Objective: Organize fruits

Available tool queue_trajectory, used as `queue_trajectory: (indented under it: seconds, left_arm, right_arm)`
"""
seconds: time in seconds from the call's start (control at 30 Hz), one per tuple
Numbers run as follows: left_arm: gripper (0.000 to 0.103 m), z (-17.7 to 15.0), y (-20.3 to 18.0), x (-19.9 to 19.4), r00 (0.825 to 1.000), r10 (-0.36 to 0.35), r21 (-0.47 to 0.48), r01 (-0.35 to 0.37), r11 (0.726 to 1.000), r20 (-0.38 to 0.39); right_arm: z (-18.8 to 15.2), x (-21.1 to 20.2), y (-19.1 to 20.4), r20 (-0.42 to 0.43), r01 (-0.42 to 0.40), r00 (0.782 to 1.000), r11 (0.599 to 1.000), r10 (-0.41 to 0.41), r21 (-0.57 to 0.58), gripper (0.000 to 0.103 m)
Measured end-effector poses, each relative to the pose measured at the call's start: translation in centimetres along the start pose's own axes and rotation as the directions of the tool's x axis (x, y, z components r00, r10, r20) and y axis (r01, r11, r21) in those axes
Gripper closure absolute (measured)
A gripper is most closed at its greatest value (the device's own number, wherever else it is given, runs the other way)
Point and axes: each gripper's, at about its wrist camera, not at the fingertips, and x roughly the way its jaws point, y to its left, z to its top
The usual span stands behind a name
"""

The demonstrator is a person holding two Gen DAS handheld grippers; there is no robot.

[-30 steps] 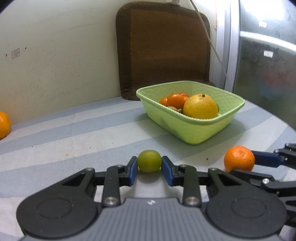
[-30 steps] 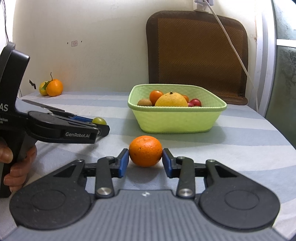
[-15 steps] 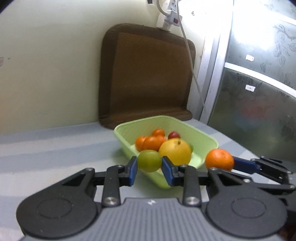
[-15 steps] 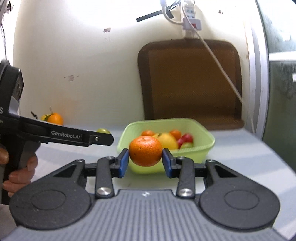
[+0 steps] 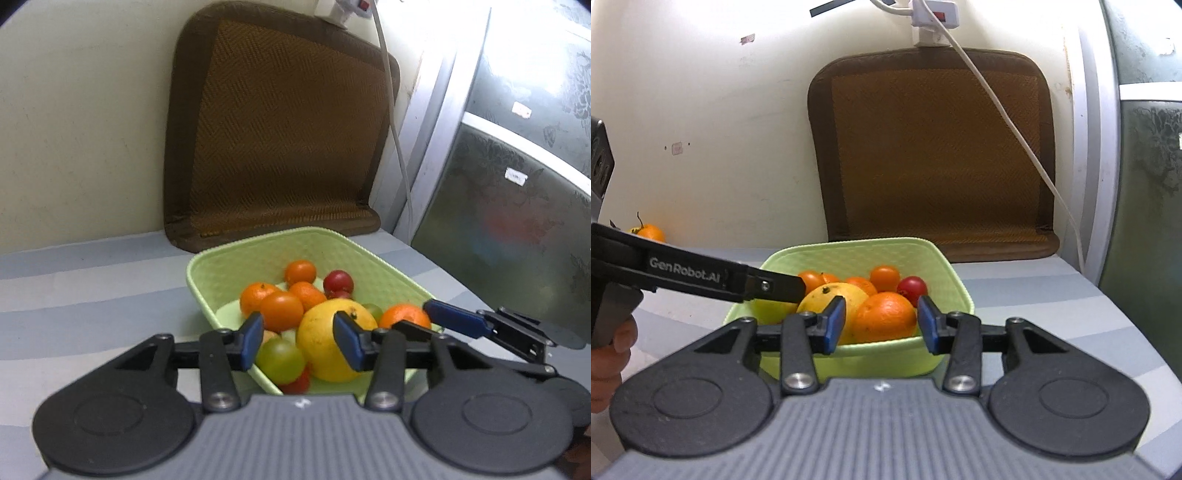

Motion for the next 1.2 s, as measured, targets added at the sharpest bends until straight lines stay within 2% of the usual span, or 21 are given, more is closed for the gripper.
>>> queue_trajectory:
  seconds: [0.13,0.2,0.33,0.4,0.43,0.47,0.5,0.53,0.57,0.7,0.83,0.9,1.03,1.2]
  left_arm:
    - [0.056,0.6,0.8,-2.7,0.998,0.026,-0.03,-0.025,0.999,0.048]
    - [0.051,0.5,0.9,-4.3,0.997,0.045,-0.034,-0.043,0.998,0.069]
    - [0.04,-0.7,0.3,-7.3,0.99,0.113,-0.001,-0.113,0.994,0.089]
    - [0.025,-1.6,-0.1,-8.2,0.987,0.141,0.015,-0.142,0.99,0.077]
    - [0.012,-2.1,-0.4,-8.7,0.985,0.153,0.024,-0.155,0.988,0.075]
    - [0.003,-2.6,-0.8,-9.1,0.983,0.166,0.031,-0.169,0.985,0.079]
    - [0.001,-3.1,-1.1,-9.6,0.98,0.182,0.037,-0.185,0.982,0.082]
    - [0.0,-3.6,-1.4,-10.0,0.977,0.196,0.041,-0.2,0.979,0.082]
    - [0.0,-4.0,-1.6,-10.4,0.976,0.201,0.043,-0.205,0.978,0.079]
    - [0.0,-5.5,-2.0,-12.0,0.971,0.23,0.031,-0.232,0.972,0.056]
    - [0.0,-6.6,-1.9,-13.5,0.964,0.261,0.022,-0.262,0.965,0.051]
    - [0.0,-6.9,-1.8,-14.0,0.954,0.297,0.024,-0.298,0.954,0.043]
    - [0.0,-7.7,-2.0,-14.8,0.919,0.391,0.053,-0.394,0.918,0.054]
    - [0.0,-8.4,-1.9,-15.3,0.892,0.45,0.062,-0.452,0.89,0.047]
  right_arm:
    - [-0.2,-2.7,0.2,0.052,-0.004,0.999,0.999,0.001,0.049,0.058]
    - [-0.5,-3.9,0.1,0.064,-0.007,0.998,0.996,0.001,0.09,0.058]
    - [-2.1,-6.7,0.1,0.043,-0.02,0.999,0.975,0.011,0.223,0.058]
    - [-3.0,-7.7,0.3,0.018,-0.028,1.0,0.96,0.023,0.279,0.058]
    - [-3.4,-8.0,0.6,0.002,-0.032,0.999,0.949,0.033,0.313,0.057]
    - [-3.9,-8.3,0.8,-0.013,-0.04,0.999,0.939,0.047,0.343,0.057]
    - [-4.1,-8.4,1.2,-0.027,-0.048,0.998,0.93,0.062,0.365,0.055]
    - [-4.4,-8.7,1.5,-0.042,-0.053,0.996,0.921,0.075,0.386,0.047]
    - [-4.6,-8.8,1.8,-0.055,-0.059,0.995,0.913,0.088,0.404,0.045]
    - [-5.3,-9.7,3.1,-0.085,-0.085,0.987,0.888,0.138,0.451,0.04]
    - [-5.3,-10.5,4.0,-0.076,-0.097,0.986,0.876,0.15,0.471,0.022]
    - [-5.3,-10.8,4.4,-0.076,-0.106,0.984,0.873,0.161,0.477,0.02]
    - [-5.6,-11.2,4.8,-0.087,-0.111,0.981,0.866,0.175,0.488,0.018]
    - [-5.7,-11.5,5.1,-0.096,-0.118,0.977,0.86,0.189,0.496,0.018]
